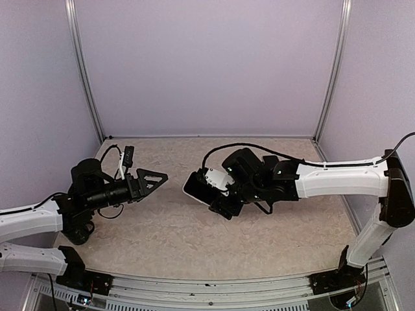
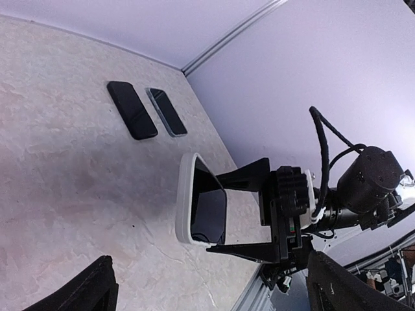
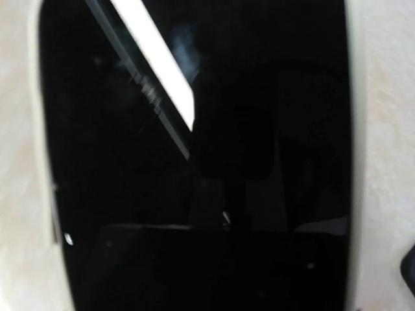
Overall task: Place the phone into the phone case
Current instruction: Pass from the left arm to the right, then place the phone with the phone case at the center of the board.
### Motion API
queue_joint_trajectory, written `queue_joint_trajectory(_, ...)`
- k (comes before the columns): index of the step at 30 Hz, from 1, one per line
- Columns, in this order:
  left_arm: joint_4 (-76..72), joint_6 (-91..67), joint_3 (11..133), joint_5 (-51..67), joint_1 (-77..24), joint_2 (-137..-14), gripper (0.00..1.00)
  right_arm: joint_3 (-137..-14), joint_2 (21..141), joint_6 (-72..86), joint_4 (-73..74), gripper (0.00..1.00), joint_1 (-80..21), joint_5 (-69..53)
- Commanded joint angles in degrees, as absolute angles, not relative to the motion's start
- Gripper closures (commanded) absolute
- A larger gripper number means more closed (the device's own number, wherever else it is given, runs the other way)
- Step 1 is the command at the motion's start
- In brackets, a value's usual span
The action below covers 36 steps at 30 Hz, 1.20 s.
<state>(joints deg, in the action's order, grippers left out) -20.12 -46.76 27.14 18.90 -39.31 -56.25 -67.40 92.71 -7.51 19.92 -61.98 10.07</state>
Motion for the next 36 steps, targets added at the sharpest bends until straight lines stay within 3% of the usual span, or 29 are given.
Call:
queue_joint_trajectory(1, -14.9, -45.2, 25.8, 12.1, -38.3, -52.0, 0.01, -73.6, 96.1, 1.4, 18.3, 0.41, -59.4, 10.6)
queue_joint_trajectory(11, -13.3, -45.8, 23.8, 10.3, -36.7, -48.4, 0.01, -84.9, 107.3, 14.4, 22.7, 0.40, -54.3, 15.1)
queue_joint_trajectory(23, -12.2, -46.0, 23.1, 10.0, -36.7, -46.3, 0.01, -89.3, 116.2, 27.2, 16.7, 0.39, -49.9, 16.1)
queue_joint_trajectory(36, -10.9, -46.2, 22.7, 10.2, -36.7, -44.7, 0.01, -107.5, 132.2, 35.9, 21.4, 0.36, -48.5, 20.8)
